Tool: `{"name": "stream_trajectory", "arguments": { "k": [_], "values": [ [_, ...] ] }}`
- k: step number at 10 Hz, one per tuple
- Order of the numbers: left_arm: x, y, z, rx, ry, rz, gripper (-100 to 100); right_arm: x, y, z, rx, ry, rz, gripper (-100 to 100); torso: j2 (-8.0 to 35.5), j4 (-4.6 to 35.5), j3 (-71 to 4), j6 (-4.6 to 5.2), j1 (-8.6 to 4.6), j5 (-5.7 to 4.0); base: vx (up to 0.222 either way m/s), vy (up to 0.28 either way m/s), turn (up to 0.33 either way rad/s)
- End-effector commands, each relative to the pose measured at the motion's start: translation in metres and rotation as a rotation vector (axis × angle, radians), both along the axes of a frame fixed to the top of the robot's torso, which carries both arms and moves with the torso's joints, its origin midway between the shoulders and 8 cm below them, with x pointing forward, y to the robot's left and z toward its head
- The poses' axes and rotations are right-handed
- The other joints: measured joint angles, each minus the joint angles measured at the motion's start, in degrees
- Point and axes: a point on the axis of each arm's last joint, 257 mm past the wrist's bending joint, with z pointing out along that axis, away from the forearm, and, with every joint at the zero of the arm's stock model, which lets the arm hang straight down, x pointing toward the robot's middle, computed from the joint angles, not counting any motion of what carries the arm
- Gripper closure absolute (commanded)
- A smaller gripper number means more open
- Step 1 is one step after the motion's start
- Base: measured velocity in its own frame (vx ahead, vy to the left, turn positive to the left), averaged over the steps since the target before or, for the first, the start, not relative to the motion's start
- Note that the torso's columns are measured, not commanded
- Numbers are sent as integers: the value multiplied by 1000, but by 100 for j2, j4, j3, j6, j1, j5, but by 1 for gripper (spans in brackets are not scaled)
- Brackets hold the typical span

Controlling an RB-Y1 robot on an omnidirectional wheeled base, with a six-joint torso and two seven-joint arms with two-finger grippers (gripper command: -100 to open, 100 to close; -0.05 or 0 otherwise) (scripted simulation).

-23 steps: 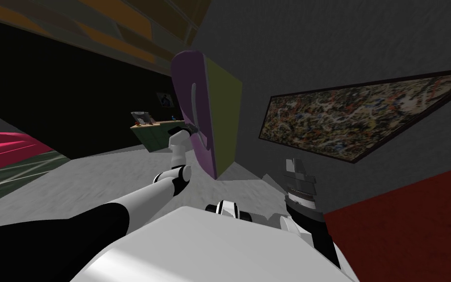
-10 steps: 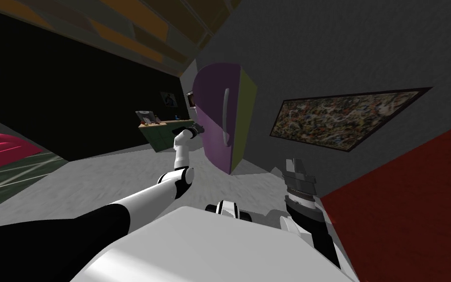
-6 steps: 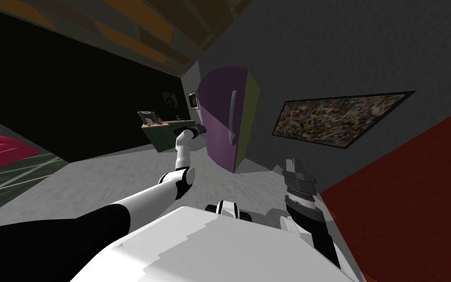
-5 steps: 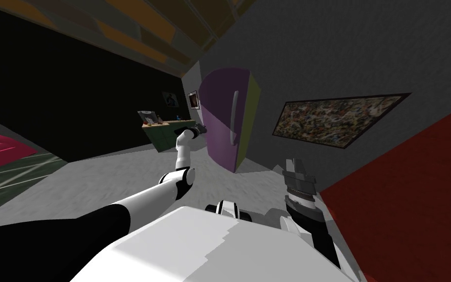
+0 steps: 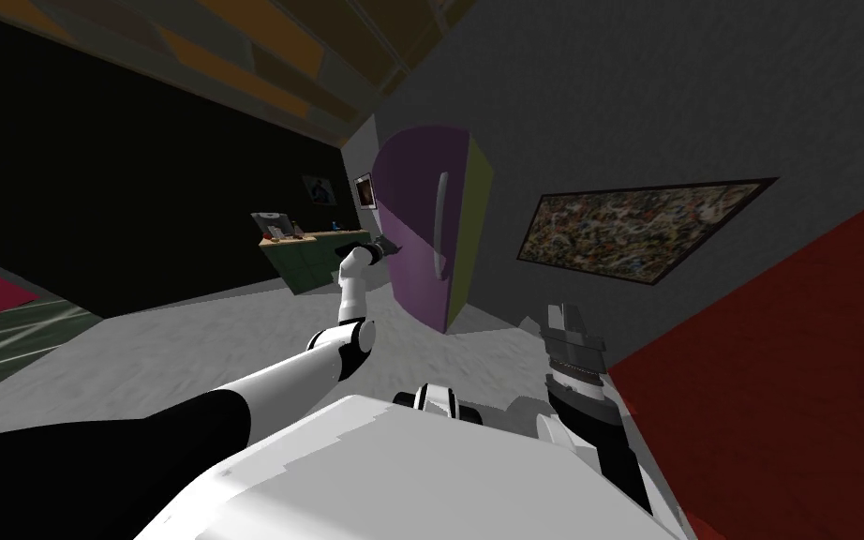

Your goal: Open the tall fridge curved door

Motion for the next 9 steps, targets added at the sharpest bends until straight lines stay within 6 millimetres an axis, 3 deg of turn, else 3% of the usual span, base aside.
{"name": "stream_trajectory", "arguments": {
  "k": [1, 9],
  "values": [
    [2, -6, 1, -50, 9, -19, -100, 0, 0, 0, 0, 0, 0, 0, 20, 6, 13, -1, 1, 1, 139, -174, -53],
    [7, -24, 6, -187, 35, -73, -100, 0, 0, 0, 0, 0, 0, 0, 21, 7, 13, -1, 1, -1, 152, -127, -49]
  ]
}}
